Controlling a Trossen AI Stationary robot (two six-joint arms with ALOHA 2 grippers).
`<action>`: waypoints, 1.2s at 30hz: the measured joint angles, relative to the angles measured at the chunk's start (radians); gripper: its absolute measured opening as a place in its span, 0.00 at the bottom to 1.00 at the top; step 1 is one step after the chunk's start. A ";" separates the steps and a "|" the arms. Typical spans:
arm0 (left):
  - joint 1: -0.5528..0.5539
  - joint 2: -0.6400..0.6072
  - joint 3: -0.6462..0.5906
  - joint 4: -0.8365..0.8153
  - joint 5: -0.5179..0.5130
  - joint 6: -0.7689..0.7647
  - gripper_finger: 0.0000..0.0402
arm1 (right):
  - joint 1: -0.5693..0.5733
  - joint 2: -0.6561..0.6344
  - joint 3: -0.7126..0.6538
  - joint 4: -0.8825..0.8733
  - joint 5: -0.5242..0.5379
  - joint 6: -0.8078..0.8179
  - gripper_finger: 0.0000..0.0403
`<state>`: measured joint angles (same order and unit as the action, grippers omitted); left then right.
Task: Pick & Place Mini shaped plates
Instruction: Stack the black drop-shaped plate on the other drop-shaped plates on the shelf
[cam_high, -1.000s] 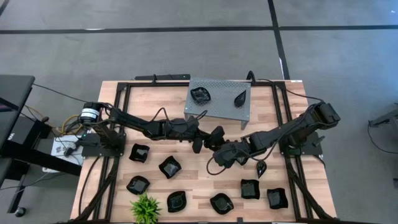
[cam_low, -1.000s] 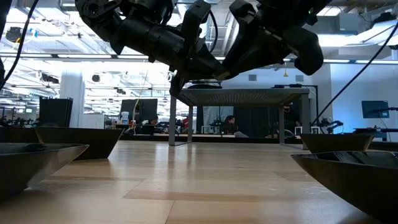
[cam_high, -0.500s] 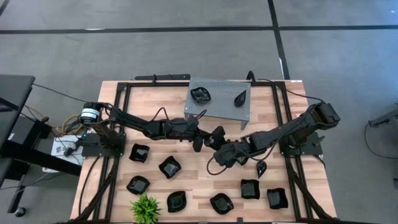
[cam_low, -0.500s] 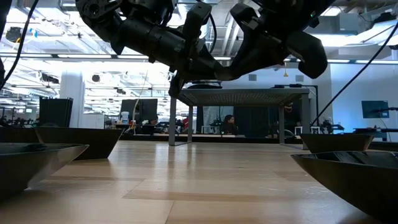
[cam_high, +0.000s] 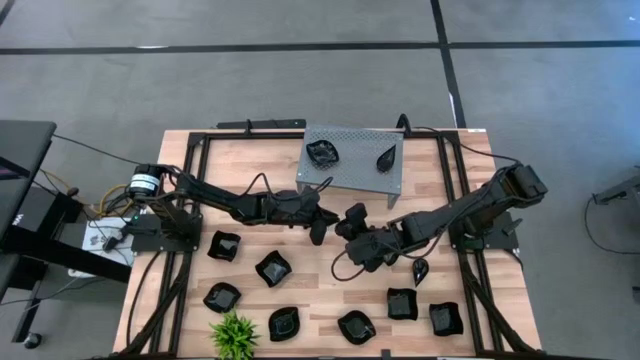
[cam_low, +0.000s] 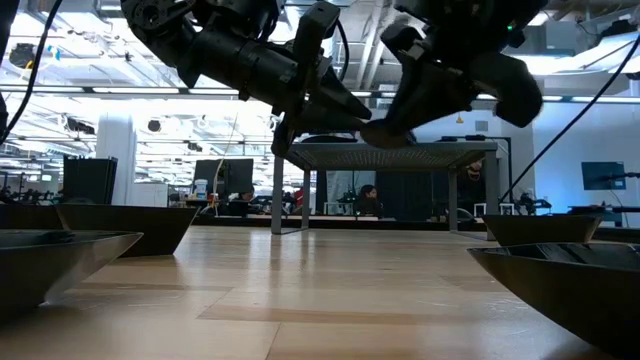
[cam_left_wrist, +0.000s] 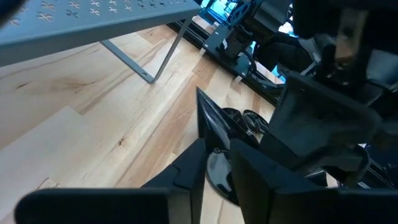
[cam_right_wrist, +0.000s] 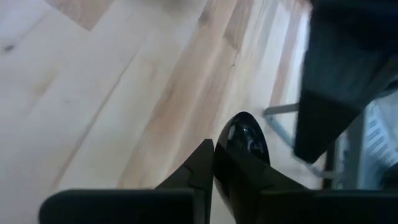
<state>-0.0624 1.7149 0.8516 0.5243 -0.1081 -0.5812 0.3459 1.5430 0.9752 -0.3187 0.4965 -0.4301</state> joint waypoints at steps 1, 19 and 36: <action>0.000 0.000 0.000 0.000 0.000 0.000 0.20 | 0.011 -0.004 0.000 -0.014 -0.001 0.025 0.07; 0.000 0.000 0.000 0.023 0.008 0.051 0.20 | 0.201 -0.358 0.000 -0.417 0.215 -0.112 0.08; 0.004 0.000 0.000 0.045 0.008 0.061 0.20 | -0.348 -0.471 0.000 -0.440 -0.079 -0.366 0.06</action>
<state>-0.0582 1.7149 0.8513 0.5690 -0.1001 -0.5205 -0.0019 1.0723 0.9748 -0.7587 0.4176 -0.7960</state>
